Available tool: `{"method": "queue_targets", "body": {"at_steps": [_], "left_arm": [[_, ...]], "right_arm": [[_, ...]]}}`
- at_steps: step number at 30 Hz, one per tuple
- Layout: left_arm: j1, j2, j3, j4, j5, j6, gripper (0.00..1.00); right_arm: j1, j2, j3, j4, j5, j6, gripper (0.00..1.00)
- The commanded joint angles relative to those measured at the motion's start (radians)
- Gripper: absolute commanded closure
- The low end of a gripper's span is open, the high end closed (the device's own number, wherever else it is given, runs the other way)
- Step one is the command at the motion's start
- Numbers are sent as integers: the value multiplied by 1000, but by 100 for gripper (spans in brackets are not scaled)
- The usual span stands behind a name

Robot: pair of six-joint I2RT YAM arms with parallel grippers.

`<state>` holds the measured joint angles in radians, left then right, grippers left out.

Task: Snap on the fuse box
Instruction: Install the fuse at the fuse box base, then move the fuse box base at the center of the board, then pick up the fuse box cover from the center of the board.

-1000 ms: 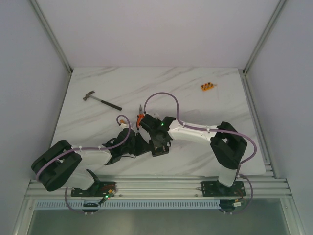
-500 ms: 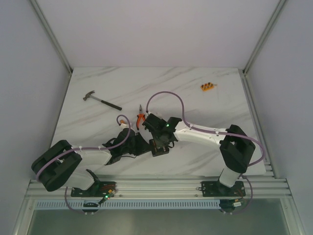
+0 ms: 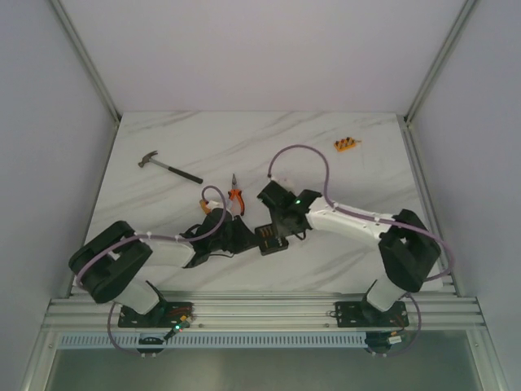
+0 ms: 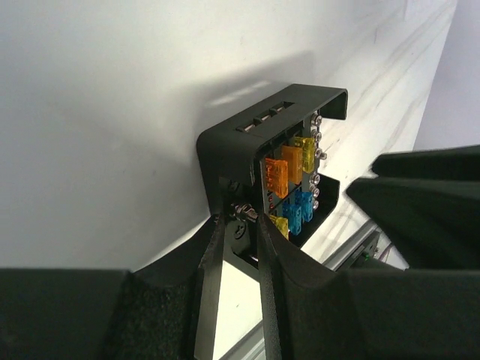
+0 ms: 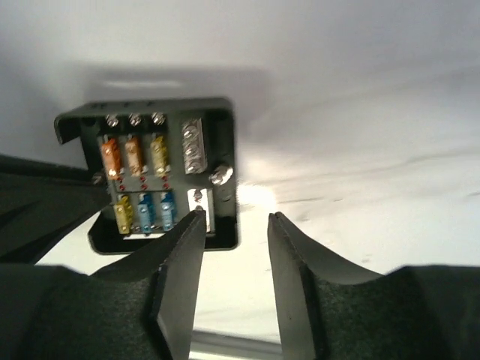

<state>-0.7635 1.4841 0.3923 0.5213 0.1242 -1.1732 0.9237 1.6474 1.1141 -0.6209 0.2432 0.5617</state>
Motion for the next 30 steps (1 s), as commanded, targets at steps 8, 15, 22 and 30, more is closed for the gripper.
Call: {"method": "queue_targets", "body": {"at_steps": [8,15,22,30], "left_arm": [[32,228,156,0,14,56,69],[109,222,173,-39,16,114,61],[118,125,154,-96,8,181,44],[138,-7,88,-140,-13,206,33]], "right_arm": [[-422,-198,-108,240,-20,-238,29],[-681,-135,-96,389,-272,-335,23],[-800,51,-46,464,-440,-374,22],[-843,145,-37,496,-623,-407,26]]}}
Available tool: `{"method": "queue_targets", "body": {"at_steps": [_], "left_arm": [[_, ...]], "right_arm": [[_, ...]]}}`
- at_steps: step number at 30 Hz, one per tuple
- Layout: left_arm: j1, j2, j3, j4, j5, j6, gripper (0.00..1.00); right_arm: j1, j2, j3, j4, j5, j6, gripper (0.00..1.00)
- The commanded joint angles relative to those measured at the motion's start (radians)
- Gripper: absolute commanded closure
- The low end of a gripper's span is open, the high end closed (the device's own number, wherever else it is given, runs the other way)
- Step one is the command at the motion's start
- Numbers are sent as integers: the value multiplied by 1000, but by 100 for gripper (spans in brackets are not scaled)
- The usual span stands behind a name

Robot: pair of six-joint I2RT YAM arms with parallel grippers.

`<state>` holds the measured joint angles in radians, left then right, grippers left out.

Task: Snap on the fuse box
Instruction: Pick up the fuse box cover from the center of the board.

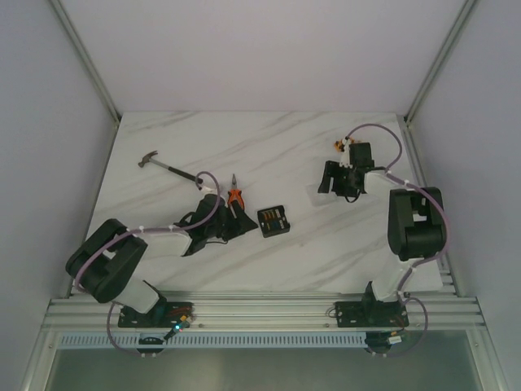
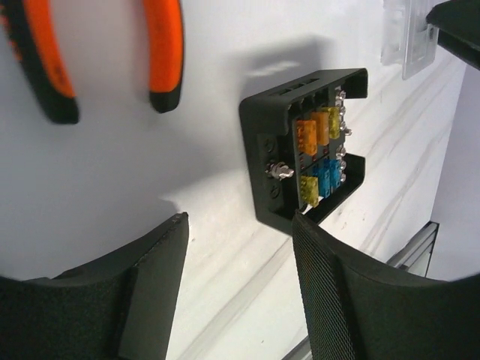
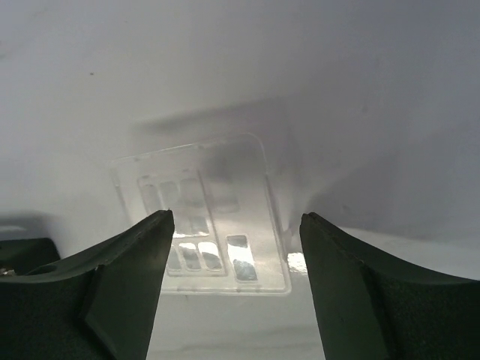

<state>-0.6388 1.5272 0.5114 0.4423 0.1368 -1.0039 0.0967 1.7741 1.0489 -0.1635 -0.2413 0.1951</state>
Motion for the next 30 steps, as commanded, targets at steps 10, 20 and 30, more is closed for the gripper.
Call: {"method": "queue_targets", "body": {"at_steps": [10,20,30], "left_arm": [[43,-162,-80,-88,-33,47,32],[44,-172,-85,-86,-19,34,32],[44,-180,-93,-87,-15,30,32]], "right_arm": [[-30,25,-38,90,-390,-48,47],[-56,100,-49,161,-531,-29,56],[-101,155,-66,268,-687,20,72]]}}
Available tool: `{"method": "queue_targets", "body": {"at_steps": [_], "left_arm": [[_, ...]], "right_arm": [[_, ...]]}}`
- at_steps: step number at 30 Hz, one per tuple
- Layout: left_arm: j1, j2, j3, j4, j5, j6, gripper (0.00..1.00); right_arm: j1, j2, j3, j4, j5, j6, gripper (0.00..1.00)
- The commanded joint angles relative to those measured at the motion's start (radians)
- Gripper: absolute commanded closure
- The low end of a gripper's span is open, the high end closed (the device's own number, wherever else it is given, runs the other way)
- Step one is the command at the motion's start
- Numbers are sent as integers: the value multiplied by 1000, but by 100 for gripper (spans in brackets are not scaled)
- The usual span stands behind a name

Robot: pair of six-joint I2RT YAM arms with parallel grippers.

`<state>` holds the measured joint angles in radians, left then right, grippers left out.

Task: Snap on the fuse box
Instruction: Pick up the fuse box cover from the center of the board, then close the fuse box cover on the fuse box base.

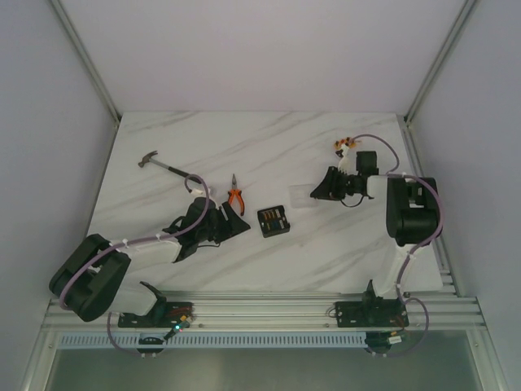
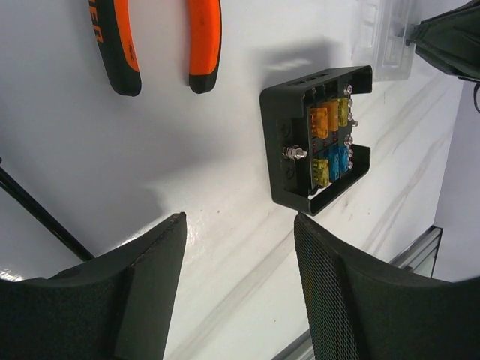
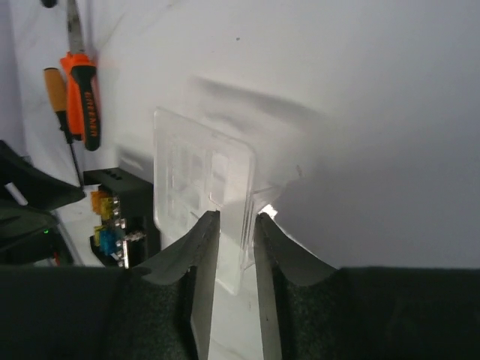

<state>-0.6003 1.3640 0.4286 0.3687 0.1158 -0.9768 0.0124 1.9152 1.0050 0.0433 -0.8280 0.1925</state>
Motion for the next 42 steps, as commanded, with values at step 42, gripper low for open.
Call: {"method": "queue_targets", "body": {"at_steps": [42], "left_arm": [[-1,-76,45,-25,-21,-17,32]], "right_arm": [[305,-201,-327,552,-163,523,100]]}}
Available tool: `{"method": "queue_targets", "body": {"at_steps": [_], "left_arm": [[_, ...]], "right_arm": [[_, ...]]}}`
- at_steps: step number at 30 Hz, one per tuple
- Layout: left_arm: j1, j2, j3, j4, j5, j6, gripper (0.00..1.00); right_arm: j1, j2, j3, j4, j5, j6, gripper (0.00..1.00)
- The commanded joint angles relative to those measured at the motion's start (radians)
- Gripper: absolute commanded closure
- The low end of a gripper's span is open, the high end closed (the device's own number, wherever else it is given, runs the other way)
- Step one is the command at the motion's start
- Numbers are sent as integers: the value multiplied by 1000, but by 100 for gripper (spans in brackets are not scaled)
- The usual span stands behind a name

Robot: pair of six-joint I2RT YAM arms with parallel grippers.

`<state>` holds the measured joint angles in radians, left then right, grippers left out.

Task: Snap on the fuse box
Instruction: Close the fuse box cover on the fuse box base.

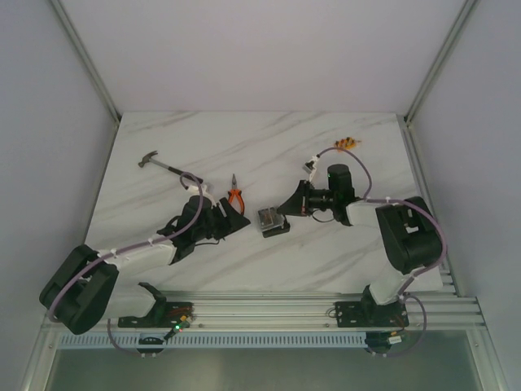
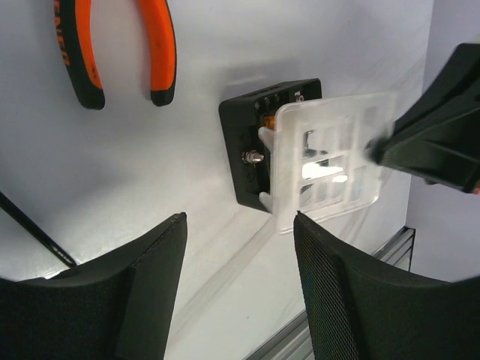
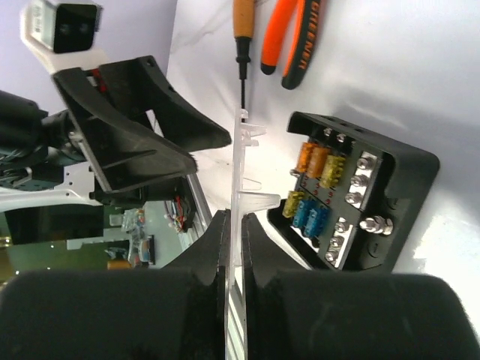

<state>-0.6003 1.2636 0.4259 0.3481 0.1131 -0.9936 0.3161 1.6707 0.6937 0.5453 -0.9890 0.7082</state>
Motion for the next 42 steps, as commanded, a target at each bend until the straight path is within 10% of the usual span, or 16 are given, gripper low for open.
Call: {"method": "queue_targets", "body": {"at_steps": [1,18,29,42], "left_arm": [[-3,33,57,-5,-19,2,33],[-63,192,147,-2,-28,14,43],[-78,284,192,0,-18,18,48],[-84,299,204,-1,-13,9,48]], "right_arm": [[1,51,-15,46,-2,3,100],[-50,82,0,-46,-16,-76,100],[-51,81,34,-208,78,-181,59],[-11,-6,76,-407,257,-292,53]]}}
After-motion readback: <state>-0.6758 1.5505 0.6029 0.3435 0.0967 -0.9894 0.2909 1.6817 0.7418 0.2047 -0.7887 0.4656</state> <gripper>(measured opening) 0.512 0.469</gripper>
